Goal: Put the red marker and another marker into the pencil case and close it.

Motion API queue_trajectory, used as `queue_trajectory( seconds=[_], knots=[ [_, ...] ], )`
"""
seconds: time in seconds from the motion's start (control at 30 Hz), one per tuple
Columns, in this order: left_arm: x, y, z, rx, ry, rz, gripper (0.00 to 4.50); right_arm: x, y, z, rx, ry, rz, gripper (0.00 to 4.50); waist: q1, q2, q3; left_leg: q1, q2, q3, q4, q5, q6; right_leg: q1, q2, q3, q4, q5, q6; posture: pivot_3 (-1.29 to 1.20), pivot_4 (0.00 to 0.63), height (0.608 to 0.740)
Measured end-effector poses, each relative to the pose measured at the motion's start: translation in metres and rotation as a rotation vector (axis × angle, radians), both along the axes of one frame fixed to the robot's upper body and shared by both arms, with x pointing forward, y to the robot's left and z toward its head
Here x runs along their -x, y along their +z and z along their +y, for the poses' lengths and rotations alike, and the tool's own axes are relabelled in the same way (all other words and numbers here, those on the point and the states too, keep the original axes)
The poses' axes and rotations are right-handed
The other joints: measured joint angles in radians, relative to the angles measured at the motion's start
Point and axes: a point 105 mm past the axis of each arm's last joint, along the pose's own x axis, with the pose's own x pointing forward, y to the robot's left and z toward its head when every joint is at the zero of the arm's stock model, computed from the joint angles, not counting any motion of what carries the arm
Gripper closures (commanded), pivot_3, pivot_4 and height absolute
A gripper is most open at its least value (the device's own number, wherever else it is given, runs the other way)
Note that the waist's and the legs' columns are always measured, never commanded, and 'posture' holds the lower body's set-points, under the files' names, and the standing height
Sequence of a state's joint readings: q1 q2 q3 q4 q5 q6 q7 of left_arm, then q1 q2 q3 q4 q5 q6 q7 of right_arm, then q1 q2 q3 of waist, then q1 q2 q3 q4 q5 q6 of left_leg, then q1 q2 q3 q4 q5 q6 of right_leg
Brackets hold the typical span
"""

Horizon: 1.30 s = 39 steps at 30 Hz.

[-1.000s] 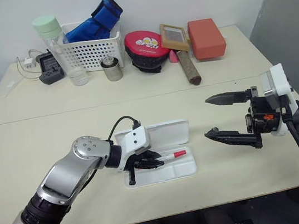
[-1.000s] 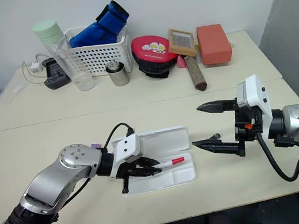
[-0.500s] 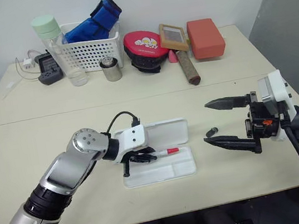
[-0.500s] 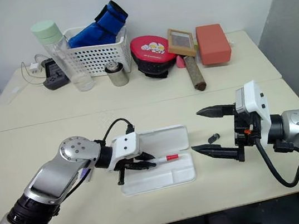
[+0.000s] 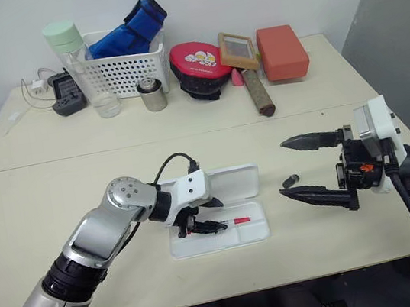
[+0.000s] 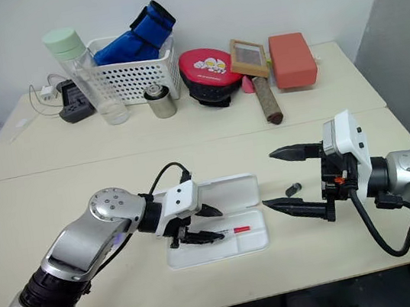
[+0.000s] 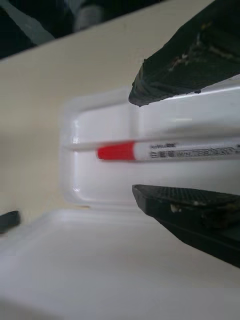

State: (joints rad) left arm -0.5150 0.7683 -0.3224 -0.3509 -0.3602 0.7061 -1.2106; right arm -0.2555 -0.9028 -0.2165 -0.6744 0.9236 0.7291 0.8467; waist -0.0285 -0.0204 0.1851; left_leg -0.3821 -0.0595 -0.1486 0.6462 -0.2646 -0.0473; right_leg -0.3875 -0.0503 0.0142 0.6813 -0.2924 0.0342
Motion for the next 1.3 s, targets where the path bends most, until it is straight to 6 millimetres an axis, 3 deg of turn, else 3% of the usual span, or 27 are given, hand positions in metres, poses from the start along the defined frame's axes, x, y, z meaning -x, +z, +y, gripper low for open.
queue_trajectory(
  seconds=[0.2,0.37,0.5,0.63,0.77,0.9,1.03,1.13,1.3],
  knots=[
    [0.027,0.048,-0.012,0.191,-0.082,0.104,0.52,0.0,0.0,0.0,0.002,0.003,0.0,0.0,0.0,0.0,0.0,0.0,0.0,0.0,0.0,0.0,0.0,0.001,0.0,0.0,0.0,0.0,0.0,0.0,0.15,0.74],
    [0.029,0.081,-0.017,0.336,-0.066,0.13,0.03,0.001,0.0,-0.001,0.01,0.012,0.005,0.0,0.0,0.0,0.0,0.001,0.0,0.0,0.001,0.0,0.0,0.001,0.0,0.0,0.0,0.0,0.0,0.0,0.15,0.74],
    [-0.002,0.116,-0.009,0.444,0.128,-0.009,0.03,-0.002,0.013,0.0,-0.018,0.024,-0.034,0.0,-0.001,0.0,0.0,0.001,0.0,0.001,0.001,0.0,0.0,0.001,0.0,0.0,0.0,0.0,0.0,0.0,0.15,0.74],
    [-0.026,0.134,0.026,0.477,0.376,-0.121,0.03,-0.007,0.034,0.001,-0.083,0.017,-0.1,0.0,-0.006,0.0,0.0,0.002,0.001,0.002,0.0,0.001,0.0,0.0,0.001,0.001,0.001,0.0,0.0,0.0,0.15,0.74],
    [-0.048,0.144,0.061,0.492,0.659,-0.217,0.03,-0.012,0.039,0.001,-0.093,0.02,-0.113,0.0,0.0,0.0,0.0,0.001,0.0,0.001,0.0,0.001,0.0,0.0,0.0,0.001,-0.001,0.0,0.0,0.0,0.15,0.74],
    [-0.055,0.116,0.13,0.356,1.097,-0.233,0.03,-0.018,0.035,0.005,-0.095,0.053,-0.086,0.0,-0.006,0.0,0.0,0.001,0.001,0.003,0.0,0.001,0.0,-0.001,0.001,0.003,0.0,0.0,0.0,0.0,0.15,0.74],
    [-0.043,0.084,0.152,0.277,1.245,-0.178,0.03,-0.023,0.038,0.012,-0.1,0.106,-0.095,0.0,0.0,0.0,0.0,0.002,0.0,0.002,0.0,0.001,-0.001,-0.001,0.0,0.003,0.0,0.0,0.0,0.0,0.15,0.74],
    [-0.031,0.038,0.174,0.152,1.371,-0.101,0.03,-0.025,0.035,0.017,-0.094,0.147,-0.087,0.0,0.001,-0.001,0.0,0.001,0.0,0.001,0.0,0.001,-0.001,-0.001,0.0,0.003,0.0,0.0,0.0,0.0,0.15,0.74],
    [-0.012,-0.001,0.169,0.144,1.381,0.021,0.03,-0.026,0.032,0.021,-0.087,0.186,-0.069,0.0,0.008,-0.001,0.0,0.001,0.0,0.0,0.0,0.0,0.0,-0.001,-0.002,0.003,-0.001,0.001,-0.001,0.0,0.15,0.74]
  ],
)
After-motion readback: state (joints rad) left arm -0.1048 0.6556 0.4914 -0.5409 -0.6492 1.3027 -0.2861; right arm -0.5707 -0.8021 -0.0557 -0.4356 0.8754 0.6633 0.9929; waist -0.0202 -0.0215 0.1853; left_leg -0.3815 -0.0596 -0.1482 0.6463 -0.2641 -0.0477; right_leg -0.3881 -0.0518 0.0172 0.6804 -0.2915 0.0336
